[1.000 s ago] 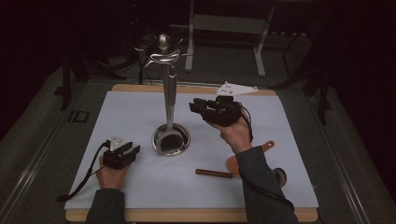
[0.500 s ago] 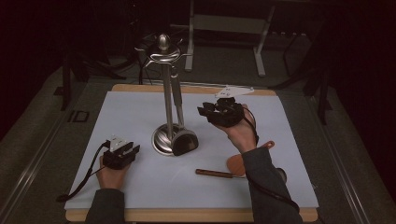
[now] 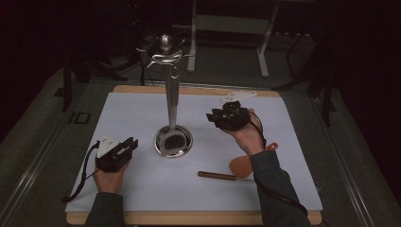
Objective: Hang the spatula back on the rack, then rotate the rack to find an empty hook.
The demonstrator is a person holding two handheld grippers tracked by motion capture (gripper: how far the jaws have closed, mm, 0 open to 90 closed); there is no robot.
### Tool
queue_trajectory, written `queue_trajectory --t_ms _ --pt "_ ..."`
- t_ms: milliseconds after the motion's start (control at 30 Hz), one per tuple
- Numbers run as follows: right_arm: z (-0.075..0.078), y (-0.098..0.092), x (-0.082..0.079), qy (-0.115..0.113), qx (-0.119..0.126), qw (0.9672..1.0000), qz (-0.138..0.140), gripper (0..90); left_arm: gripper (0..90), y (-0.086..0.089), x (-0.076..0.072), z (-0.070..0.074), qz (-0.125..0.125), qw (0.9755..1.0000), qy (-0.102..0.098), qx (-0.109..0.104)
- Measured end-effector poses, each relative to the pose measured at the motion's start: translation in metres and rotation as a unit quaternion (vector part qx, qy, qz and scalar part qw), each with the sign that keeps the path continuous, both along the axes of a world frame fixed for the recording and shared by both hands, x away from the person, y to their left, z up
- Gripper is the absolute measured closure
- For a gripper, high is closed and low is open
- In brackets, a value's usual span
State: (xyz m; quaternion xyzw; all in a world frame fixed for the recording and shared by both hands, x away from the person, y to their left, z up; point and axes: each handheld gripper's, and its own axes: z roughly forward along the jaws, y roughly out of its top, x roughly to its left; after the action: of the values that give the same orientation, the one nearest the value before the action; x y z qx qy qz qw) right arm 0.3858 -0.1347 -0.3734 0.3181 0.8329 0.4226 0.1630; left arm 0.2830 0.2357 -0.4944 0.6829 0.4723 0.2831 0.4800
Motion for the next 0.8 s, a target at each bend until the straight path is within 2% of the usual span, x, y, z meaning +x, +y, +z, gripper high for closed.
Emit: queue_trajectory --t_ms 100,133,233,267,300,333,367,400,433,500,533,567,600,667,733,800 --pt "-0.002 -0.002 0.001 0.003 -0.007 1.0000 -0.003 68.0 74.7 -0.002 -0.001 0.004 -0.004 1.0000 -0.006 -0.001" --pt "-0.004 -0.003 0.002 0.007 -0.014 0.9999 -0.006 68.0 75.4 -0.003 -0.004 0.011 -0.011 0.9997 -0.016 -0.017" --pt "-0.009 -0.005 0.005 0.021 -0.036 0.9989 -0.020 68.0 78.0 -0.005 -0.006 0.022 -0.017 0.9992 -0.025 -0.026" --pt "-0.009 -0.005 0.005 0.021 -0.036 0.9989 -0.020 68.0 79.1 -0.005 -0.006 0.022 -0.017 0.9992 -0.025 -0.026" --pt "-0.012 -0.007 0.007 0.029 -0.046 0.9982 -0.026 67.9 80.4 -0.005 -0.007 0.030 -0.022 0.9985 -0.035 -0.036" --pt "-0.014 -0.008 0.008 0.032 -0.049 0.9979 -0.028 67.9 81.7 -0.005 -0.007 0.030 -0.022 0.9985 -0.035 -0.036" --pt "-0.015 -0.009 0.009 0.034 -0.052 0.9976 -0.030 67.7 83.2 -0.005 -0.009 0.040 -0.026 0.9976 -0.047 -0.044" --pt "-0.017 -0.010 0.009 0.038 -0.055 0.9973 -0.030 67.3 84.8 -0.005 -0.009 0.040 -0.026 0.9976 -0.047 -0.044" --pt "-0.019 -0.011 0.010 0.038 -0.060 0.9970 -0.032 67.3 87.0 -0.006 -0.011 0.051 -0.032 0.9965 -0.059 -0.050" --pt "-0.024 -0.013 0.010 0.041 -0.070 0.9961 -0.035 67.3 89.6 -0.007 -0.013 0.062 -0.038 0.9947 -0.073 -0.060" --pt "-0.024 -0.013 0.010 0.041 -0.070 0.9961 -0.035 67.3 89.7 -0.007 -0.013 0.062 -0.038 0.9947 -0.073 -0.060" --pt "-0.028 -0.015 0.010 0.045 -0.073 0.9955 -0.039 67.2 89.7 -0.009 -0.015 0.073 -0.046 0.9930 -0.085 -0.067" --pt "-0.030 -0.016 0.010 0.047 -0.076 0.9952 -0.041 67.2 89.8 -0.010 -0.015 0.079 -0.051 0.9921 -0.091 -0.070" --pt "-0.032 -0.017 0.010 0.047 -0.080 0.9947 -0.044 67.2 89.8 -0.011 -0.016 0.083 -0.054 0.9914 -0.097 -0.069" --pt "-0.036 -0.020 0.012 0.052 -0.089 0.9936 -0.047 66.8 89.8 -0.013 -0.015 0.096 -0.059 0.9895 -0.110 -0.073" --pt "-0.038 -0.021 0.013 0.054 -0.092 0.9932 -0.046 66.6 89.9 -0.014 -0.015 0.100 -0.059 0.9893 -0.112 -0.073"
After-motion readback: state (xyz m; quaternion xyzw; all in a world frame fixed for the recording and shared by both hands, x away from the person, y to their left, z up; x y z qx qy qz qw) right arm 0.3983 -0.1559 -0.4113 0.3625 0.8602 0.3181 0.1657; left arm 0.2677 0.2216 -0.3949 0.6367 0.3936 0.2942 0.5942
